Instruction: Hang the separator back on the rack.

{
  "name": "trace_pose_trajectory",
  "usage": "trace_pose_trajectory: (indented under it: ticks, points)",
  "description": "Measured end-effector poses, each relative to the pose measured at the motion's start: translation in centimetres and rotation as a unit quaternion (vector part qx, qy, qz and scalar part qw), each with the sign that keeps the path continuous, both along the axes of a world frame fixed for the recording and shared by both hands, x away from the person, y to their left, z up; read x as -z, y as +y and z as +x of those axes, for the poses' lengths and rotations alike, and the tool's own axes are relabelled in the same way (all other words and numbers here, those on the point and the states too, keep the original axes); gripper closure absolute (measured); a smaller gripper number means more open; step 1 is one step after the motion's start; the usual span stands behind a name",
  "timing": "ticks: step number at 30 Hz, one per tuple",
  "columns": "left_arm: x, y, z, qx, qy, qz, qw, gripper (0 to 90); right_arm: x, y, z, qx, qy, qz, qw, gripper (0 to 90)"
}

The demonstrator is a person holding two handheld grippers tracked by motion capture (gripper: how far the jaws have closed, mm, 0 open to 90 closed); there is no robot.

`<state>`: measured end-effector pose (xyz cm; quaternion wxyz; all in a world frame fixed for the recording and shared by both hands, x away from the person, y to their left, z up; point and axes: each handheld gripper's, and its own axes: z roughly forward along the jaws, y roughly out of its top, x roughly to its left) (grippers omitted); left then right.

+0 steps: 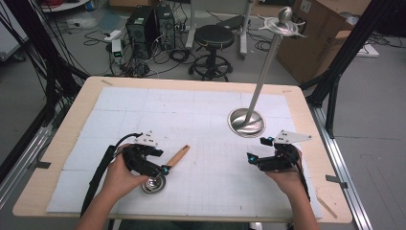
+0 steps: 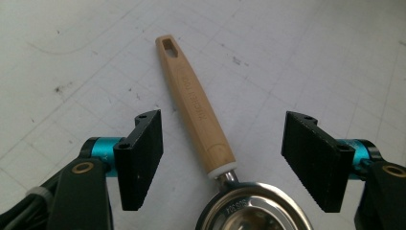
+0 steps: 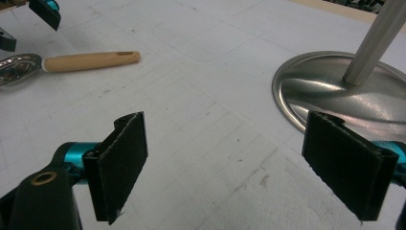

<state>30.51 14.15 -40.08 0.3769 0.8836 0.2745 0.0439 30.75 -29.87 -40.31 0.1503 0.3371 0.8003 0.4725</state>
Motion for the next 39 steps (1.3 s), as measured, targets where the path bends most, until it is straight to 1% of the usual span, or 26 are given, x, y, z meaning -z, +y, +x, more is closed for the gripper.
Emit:
trace_pose_trajectory:
  ticks: [2,4,6,11,15,16,19,20,21,22,24,26,27,28,29,30,31,33,36,39]
  points:
    - [0.1,-0.3,-0.1,-0.001,0.003,0.012,0.9999,31.1,0.0,0.0,0.0,0.001,0.001,0.001,1.0,14.6]
    - [0.1,-0.7,-0.2,0.002,0.001,0.026,0.9997,31.0,0.0,0.0,0.0,0.0,0.001,0.0,1.0,14.6]
    - [0.2,-1.1,-0.3,0.004,0.003,0.032,0.9995,30.9,0.0,0.0,0.0,-0.001,0.002,0.0,1.0,14.6]
    - [0.4,-1.9,-0.3,-0.004,0.001,0.061,0.9981,31.4,0.1,0.1,0.1,-0.001,0.002,-0.001,1.0,14.6]
    - [1.0,-2.3,-0.2,-0.014,0.008,0.099,0.995,34.7,0.1,0.1,0.1,-0.001,0.004,-0.001,1.0,14.6]
    - [1.1,-2.3,-0.1,-0.013,0.011,0.109,0.9939,36.0,0.1,0.1,0.1,-0.001,0.003,-0.002,1.0,14.6]
    - [1.4,-2.4,0.0,-0.018,0.014,0.119,0.9926,37.8,0.1,0.1,0.1,0.001,0.004,0.0,1.0,14.6]
    - [1.4,-2.4,0.0,-0.018,0.014,0.119,0.9926,40.3,0.1,0.1,0.1,0.001,0.004,0.0,1.0,14.6]
    - [1.5,-2.4,0.0,-0.009,0.022,0.122,0.9922,45.3,0.1,0.1,0.1,0.001,0.006,0.001,1.0,14.6]
    - [1.5,-2.4,0.0,-0.009,0.022,0.122,0.9922,48.4,0.1,0.1,0.1,0.001,0.004,0.0,1.0,14.6]
    - [1.8,-2.6,0.0,-0.007,0.024,0.131,0.9911,50.0,0.2,0.1,0.2,0.0,0.003,-0.002,1.0,14.6]
    - [1.9,-2.8,-0.1,-0.008,0.029,0.128,0.9914,53.2,0.2,0.1,0.2,-0.001,0.004,-0.002,1.0,14.6]
    - [1.9,-2.8,0.0,-0.005,0.028,0.133,0.9907,54.2,0.2,0.1,0.2,-0.001,0.005,-0.001,1.0,14.6]
    - [1.9,-2.8,0.0,-0.005,0.028,0.133,0.9907,54.7,0.2,0.1,0.2,-0.001,0.005,-0.001,1.0,14.6]
    - [1.9,-3.0,-0.1,-0.01,0.028,0.139,0.9899,54.9,0.2,0.1,0.2,-0.001,0.006,-0.002,1.0,14.6]
    - [1.9,-3.0,-0.1,-0.01,0.028,0.139,0.9899,55.4,0.2,0.1,0.2,-0.001,0.006,-0.002,1.0,14.6]
    - [1.9,-3.3,-0.2,-0.015,0.028,0.146,0.9888,55.7,0.2,0.1,0.2,-0.001,0.004,-0.004,1.0,14.6]
    - [1.8,-3.5,-0.2,-0.02,0.03,0.151,0.9879,55.9,0.2,0.1,0.2,-0.002,0.003,-0.005,1.0,14.6]
    - [1.8,-3.6,-0.1,-0.028,0.041,0.153,0.9871,56.2,0.2,0.2,0.1,0.0,0.005,-0.004,1.0,14.6]
    - [1.7,-3.8,0.3,-0.044,0.058,0.154,0.9854,57.0,0.2,0.3,0.1,-0.001,0.005,-0.004,1.0,14.6]
